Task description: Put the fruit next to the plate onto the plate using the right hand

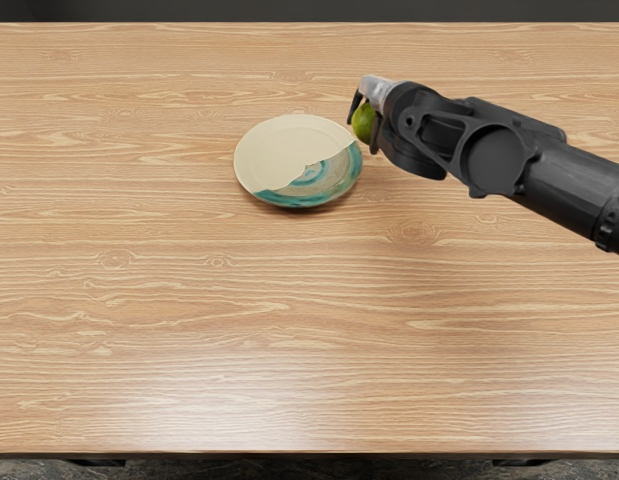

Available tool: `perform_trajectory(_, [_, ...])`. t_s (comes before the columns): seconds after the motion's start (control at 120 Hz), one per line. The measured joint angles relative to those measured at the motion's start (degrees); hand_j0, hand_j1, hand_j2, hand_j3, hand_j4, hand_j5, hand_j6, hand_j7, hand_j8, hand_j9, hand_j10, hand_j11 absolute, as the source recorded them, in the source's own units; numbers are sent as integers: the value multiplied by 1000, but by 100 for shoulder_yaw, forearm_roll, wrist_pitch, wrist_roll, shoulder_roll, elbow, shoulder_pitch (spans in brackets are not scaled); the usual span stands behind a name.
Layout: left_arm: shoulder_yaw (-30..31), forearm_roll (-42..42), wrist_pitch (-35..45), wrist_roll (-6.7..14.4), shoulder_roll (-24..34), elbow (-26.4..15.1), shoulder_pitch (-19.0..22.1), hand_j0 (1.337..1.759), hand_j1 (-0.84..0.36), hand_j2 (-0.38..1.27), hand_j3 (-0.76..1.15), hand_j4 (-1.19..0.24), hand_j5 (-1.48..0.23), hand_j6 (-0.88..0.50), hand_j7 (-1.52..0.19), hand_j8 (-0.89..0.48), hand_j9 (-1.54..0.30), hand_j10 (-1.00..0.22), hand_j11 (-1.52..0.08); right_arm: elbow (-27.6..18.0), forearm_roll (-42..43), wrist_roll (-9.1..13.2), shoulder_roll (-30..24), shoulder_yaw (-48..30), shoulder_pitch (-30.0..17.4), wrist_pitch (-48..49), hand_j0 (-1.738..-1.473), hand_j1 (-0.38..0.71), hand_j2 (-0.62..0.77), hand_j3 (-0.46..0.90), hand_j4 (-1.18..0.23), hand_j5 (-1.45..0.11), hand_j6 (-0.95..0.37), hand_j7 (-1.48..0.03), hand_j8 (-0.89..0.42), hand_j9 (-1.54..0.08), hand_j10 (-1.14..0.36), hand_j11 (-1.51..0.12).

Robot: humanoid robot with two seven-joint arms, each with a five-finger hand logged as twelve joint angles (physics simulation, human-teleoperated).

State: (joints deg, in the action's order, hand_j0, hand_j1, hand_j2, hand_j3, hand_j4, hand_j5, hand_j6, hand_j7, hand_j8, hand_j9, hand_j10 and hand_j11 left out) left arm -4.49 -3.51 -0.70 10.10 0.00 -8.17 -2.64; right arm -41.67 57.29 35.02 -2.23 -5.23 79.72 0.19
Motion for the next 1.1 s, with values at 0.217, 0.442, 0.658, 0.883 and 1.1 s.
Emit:
perform_trajectory(0.217, [0,0,-1,0,0,0,1,1658,331,3,0,-15,-19,-15,-19,-15,-19,-15,-19,224,23,0,198,-22,25,-58,-1647,271,119,0,-571,-893,-326,-874,-296,-897,-534,-915])
perform_trajectory(0.442, [0,0,-1,0,0,0,0,1658,331,3,0,-15,-20,-15,-19,-15,-19,-15,-20,445,93,-190,223,200,41,-96,-1646,289,190,0,-575,-882,-321,-875,-310,-900,-559,-916])
perform_trajectory(0.658, [0,0,0,0,0,-1,0,1658,331,4,0,-16,-20,-16,-20,-16,-20,-16,-20,257,102,-1052,224,569,179,-118,-1646,289,232,-1,-570,-883,-333,-876,-332,-903,-594,-918])
perform_trajectory(0.883, [0,0,-1,0,0,1,0,1658,331,3,0,-15,-20,-15,-20,-15,-20,-15,-20,71,59,-1389,223,726,32,-119,-1645,237,37,-1,-555,-873,-334,-874,-351,-902,-616,-922])
perform_trajectory(1.1, [0,0,0,0,0,-1,0,1658,331,3,0,-15,-20,-15,-20,-15,-20,-15,-20,45,68,-1487,223,960,-107,-110,-1647,230,31,-1,-555,-850,-348,-861,-371,-884,-646,-906])
